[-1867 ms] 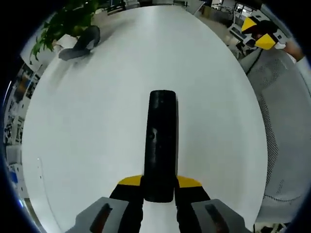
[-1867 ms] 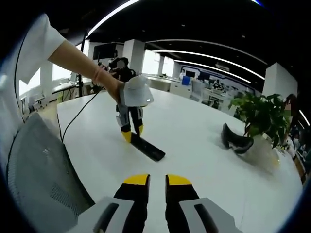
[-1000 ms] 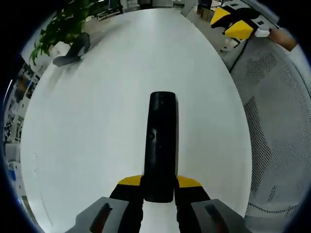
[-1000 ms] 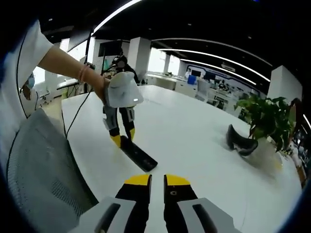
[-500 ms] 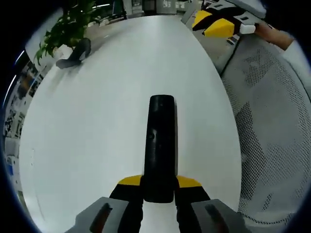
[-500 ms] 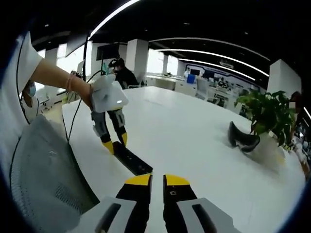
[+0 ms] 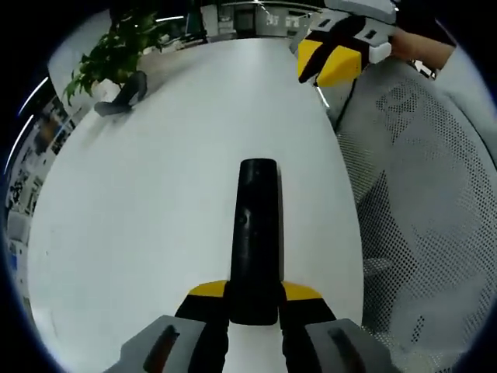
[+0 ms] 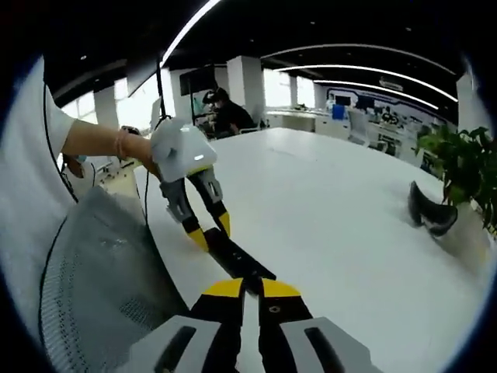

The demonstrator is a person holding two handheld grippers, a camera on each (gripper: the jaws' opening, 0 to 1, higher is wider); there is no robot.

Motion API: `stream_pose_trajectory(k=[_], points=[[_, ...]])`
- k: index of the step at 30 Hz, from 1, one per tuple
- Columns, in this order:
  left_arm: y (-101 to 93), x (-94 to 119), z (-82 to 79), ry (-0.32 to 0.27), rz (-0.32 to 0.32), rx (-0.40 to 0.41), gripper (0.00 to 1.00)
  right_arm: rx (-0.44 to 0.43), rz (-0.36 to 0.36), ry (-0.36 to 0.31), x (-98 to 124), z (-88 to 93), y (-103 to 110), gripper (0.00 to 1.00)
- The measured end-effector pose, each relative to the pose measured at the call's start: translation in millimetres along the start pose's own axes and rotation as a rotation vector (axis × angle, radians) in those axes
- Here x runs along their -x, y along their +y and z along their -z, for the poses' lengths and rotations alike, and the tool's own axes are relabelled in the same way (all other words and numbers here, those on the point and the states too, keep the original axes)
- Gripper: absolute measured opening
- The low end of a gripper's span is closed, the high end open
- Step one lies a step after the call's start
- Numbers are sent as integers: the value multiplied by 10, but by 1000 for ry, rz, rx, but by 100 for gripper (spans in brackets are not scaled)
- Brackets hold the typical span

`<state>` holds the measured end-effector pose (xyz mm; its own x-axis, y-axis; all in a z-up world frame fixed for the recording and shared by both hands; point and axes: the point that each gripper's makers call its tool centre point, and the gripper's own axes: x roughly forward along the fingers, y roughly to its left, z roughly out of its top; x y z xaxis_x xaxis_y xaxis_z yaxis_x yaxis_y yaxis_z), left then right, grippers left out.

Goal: Press the specified remote control buttons in sequence, fully releasing each button before pressing the next.

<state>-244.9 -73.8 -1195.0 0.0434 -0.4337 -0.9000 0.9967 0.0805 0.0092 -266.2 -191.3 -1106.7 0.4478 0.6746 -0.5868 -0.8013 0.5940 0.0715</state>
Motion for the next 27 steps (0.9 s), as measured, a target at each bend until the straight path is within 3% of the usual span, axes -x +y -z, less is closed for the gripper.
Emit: stream_pose_trajectory(k=[7,14,19,23,27], points=[[-142,5,-5,-31,2,-2,24,76,-92,159,-296,150,-15,0],[-157,2,-11,-39,9,-12,24,190,-199,338,-516,403,47,0],[-167,3,-13,-43,19,-34,24,224,-214,379,-580,449,32,0],[-168,3,-15,-38,20,-36,24,298,-222,443,-613,504,8,0],[-163,2,-17,-38,22,-34,24,332,-232,458,-631,485,4,0]])
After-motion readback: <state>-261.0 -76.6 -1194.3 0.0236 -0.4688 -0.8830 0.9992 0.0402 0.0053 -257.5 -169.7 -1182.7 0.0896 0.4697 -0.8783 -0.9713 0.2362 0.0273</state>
